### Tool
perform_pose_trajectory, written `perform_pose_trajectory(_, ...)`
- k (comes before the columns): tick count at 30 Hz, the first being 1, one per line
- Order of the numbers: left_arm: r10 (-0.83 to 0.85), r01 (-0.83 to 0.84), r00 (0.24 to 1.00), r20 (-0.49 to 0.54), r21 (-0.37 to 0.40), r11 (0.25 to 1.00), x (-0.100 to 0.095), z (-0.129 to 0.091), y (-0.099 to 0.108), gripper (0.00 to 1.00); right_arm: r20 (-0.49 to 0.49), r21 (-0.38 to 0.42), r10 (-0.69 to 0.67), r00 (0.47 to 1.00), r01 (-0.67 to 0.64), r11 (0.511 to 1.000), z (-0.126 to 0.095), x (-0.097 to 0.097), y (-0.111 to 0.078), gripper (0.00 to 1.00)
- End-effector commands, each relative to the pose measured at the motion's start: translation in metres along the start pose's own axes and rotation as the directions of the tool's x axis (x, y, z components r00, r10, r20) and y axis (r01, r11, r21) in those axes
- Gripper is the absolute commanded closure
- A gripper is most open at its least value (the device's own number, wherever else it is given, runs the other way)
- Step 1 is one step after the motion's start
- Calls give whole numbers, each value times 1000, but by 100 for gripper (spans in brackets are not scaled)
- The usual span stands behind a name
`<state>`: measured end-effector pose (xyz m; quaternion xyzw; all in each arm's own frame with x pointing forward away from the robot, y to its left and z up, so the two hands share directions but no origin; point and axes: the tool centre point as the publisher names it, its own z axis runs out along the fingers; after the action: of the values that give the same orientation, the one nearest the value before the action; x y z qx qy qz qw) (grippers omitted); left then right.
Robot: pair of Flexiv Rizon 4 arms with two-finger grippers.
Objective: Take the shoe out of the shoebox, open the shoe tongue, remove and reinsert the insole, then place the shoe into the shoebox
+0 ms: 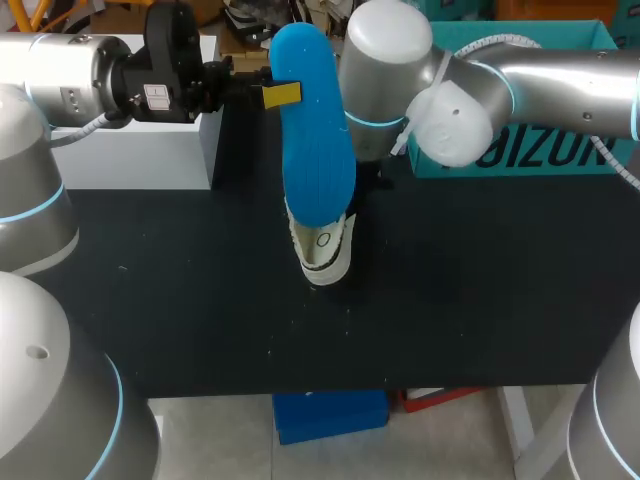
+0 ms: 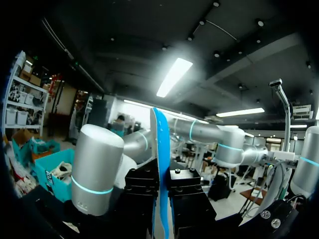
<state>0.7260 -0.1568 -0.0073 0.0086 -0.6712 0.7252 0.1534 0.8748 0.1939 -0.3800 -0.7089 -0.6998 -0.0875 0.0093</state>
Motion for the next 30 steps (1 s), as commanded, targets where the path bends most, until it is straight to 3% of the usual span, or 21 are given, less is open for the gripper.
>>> perform_pose_trajectory(1, 1, -1, 1000, 3, 1, 1000, 0, 1, 1, 100, -4, 8, 23, 1000, -23, 1000, 10, -1, 1, 100)
perform_pose_trajectory(6, 1, -1, 1000, 3, 1, 1000, 0, 1, 1, 100, -6, 14, 40, 999, -40, 999, 16, -5, -2, 100)
perform_pose_trajectory(7, 1, -1, 1000, 3, 1, 1000, 0, 1, 1, 100, -4, 14, 43, 999, -43, 999, 17, -6, -3, 93)
perform_pose_trajectory(8, 1, -1, 1000, 3, 1, 1000, 0, 1, 1, 100, -3, 13, 47, 999, -47, 999, 17, -8, -3, 62)
perform_pose_trajectory(9, 1, -1, 1000, 3, 1, 1000, 0, 1, 1, 100, -6, 9, 60, 998, -60, 998, 16, -10, -4, 13)
perform_pose_trajectory(10, 1, -1, 1000, 3, 1, 1000, 0, 1, 1, 100, -6, 7, 65, 998, -65, 998, 15, -12, -4, 0)
perform_pose_trajectory(20, 1, -1, 1000, 3, 1, 1000, 0, 1, 1, 100, -71, -31, 105, 992, -107, 994, -18, -25, -2, 0)
perform_pose_trajectory(30, 1, -1, 1000, 3, 1, 1000, 0, 1, 1, 100, -310, -15, 114, 944, -125, 992, -51, -19, -12, 0)
